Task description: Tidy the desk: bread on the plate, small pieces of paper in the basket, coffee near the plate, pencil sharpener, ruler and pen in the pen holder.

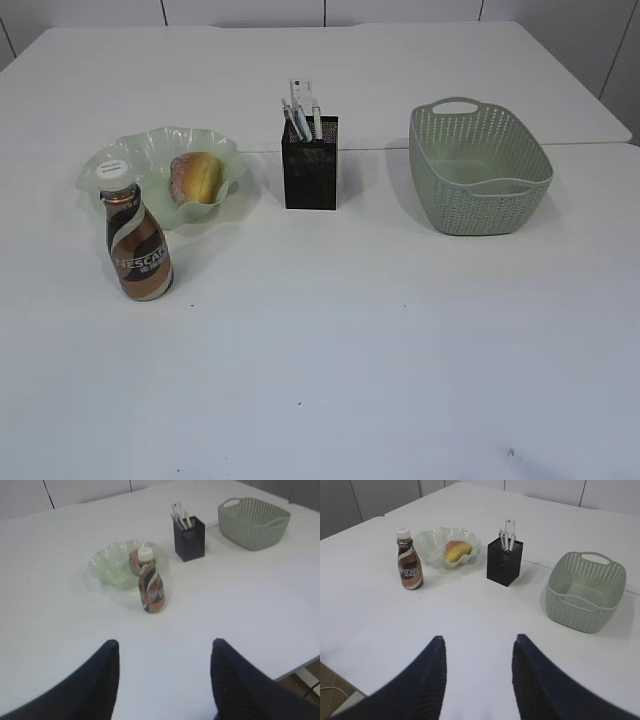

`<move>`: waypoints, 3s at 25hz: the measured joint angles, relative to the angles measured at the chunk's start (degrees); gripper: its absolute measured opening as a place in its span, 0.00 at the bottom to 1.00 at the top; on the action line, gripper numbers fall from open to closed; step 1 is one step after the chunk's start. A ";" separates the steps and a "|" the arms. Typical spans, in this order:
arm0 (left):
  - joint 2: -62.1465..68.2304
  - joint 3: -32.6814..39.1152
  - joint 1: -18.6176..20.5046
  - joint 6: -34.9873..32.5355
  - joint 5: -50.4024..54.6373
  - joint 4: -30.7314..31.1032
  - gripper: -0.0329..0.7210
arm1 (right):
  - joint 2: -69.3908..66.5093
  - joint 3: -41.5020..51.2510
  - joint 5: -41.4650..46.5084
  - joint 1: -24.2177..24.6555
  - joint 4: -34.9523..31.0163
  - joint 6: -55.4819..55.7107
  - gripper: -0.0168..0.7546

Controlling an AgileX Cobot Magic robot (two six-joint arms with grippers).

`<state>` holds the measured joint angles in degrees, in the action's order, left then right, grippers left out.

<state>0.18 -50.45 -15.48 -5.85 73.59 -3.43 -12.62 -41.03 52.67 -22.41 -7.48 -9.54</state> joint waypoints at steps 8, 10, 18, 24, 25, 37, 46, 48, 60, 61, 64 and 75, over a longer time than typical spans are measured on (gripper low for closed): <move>0.00 10.94 1.99 -4.95 -6.38 -6.00 0.58 | 10.86 8.95 4.00 0.00 -1.08 0.00 0.48; 0.00 13.90 1.99 -5.46 -8.56 -6.61 0.58 | 12.85 10.81 4.07 0.00 -0.99 0.00 0.48; 0.00 20.18 1.99 -7.11 -10.35 -6.71 0.58 | 13.57 13.05 2.52 0.00 2.08 1.55 0.48; 0.00 20.89 1.99 -7.23 -9.48 -6.82 0.55 | 13.57 9.80 9.55 0.00 1.87 3.07 0.48; 0.00 21.02 1.99 -7.23 -9.43 -6.82 0.54 | 13.57 8.57 11.27 0.00 1.87 3.20 0.48; 0.00 21.02 1.99 -7.23 -9.34 -6.82 0.54 | 13.57 12.32 14.07 0.00 4.24 3.33 0.48; 0.00 21.02 1.99 -7.13 -9.34 -6.82 0.53 | 13.57 12.76 13.96 0.00 4.71 3.67 0.48; 0.00 21.02 1.99 -7.13 -9.34 -6.82 0.53 | 13.57 12.76 13.96 0.00 4.78 3.67 0.48; 0.00 21.02 7.77 -7.13 -9.34 -6.82 0.51 | 13.57 12.76 13.88 11.42 4.78 3.79 0.48; 0.00 21.02 9.59 -7.13 -9.34 -6.82 0.51 | 13.57 12.76 13.88 11.42 4.78 3.79 0.48; 0.00 21.02 13.84 -7.13 -9.34 -6.82 0.51 | 13.57 12.76 13.88 16.89 4.78 3.87 0.48; 0.00 21.02 15.66 -7.13 -9.34 -6.82 0.51 | 13.57 12.76 13.88 18.45 4.78 3.87 0.48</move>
<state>0.18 -29.42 0.17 -12.98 64.25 -10.25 0.94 -28.26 66.55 -3.96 -2.70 -5.67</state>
